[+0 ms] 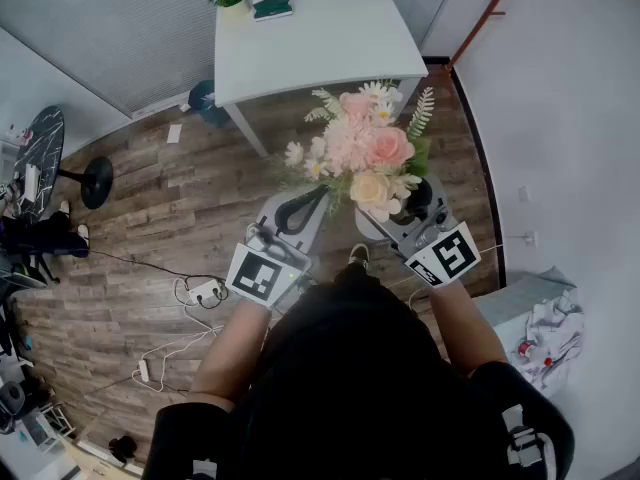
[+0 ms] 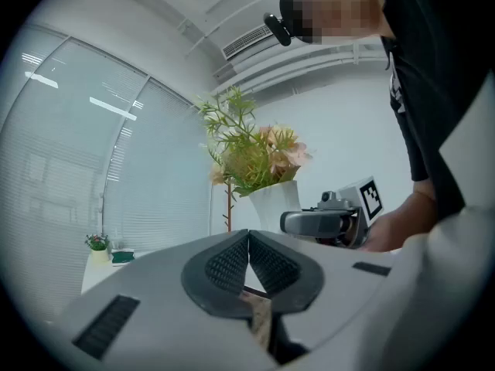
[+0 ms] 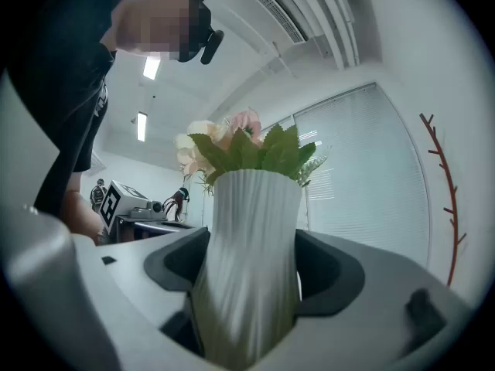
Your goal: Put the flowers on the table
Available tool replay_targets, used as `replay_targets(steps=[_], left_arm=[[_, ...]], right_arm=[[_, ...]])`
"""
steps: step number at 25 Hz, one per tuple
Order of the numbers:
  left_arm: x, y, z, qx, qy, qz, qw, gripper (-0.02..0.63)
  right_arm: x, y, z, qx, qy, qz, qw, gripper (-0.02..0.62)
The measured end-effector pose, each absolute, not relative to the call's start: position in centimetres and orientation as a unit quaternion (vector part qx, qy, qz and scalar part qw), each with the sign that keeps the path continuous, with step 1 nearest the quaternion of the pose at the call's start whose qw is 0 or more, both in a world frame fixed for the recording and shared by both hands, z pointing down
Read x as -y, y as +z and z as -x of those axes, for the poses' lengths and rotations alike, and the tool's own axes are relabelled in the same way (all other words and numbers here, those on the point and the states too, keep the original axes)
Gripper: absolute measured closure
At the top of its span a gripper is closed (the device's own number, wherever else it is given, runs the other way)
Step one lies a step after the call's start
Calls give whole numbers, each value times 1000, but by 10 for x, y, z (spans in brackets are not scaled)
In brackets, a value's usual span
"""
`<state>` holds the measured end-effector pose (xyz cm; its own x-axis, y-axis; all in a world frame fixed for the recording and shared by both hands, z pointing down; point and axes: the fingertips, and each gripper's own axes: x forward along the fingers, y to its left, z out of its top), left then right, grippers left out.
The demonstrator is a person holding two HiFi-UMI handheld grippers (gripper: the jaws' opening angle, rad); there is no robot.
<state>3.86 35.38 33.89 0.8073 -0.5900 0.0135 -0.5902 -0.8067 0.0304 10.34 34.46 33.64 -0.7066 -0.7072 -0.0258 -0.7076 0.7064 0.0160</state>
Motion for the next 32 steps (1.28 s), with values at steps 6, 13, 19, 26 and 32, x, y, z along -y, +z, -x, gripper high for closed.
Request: replay_targets(steps=[6,13,19,26,32], left_arm=[[-354,339,-40,316,3,-949,19,592],[-349,336,-58,326,0,-945,23,592],[-340,330,-66,344,5,-939,20,592],[-318,328,-88,368,19,-930,13,592],[-304,330,-106,390,23,-920,17,592]], right_arm=[[-344,336,-106,-925,8,379,11,230],[-339,331,-123,-935,-7,354,21,230],[-326,323,-128,-945,4,327,21,230],[-300,324,-145,-954,4,298,30,230],[-283,324,-159,-961,6,272,39,232]])
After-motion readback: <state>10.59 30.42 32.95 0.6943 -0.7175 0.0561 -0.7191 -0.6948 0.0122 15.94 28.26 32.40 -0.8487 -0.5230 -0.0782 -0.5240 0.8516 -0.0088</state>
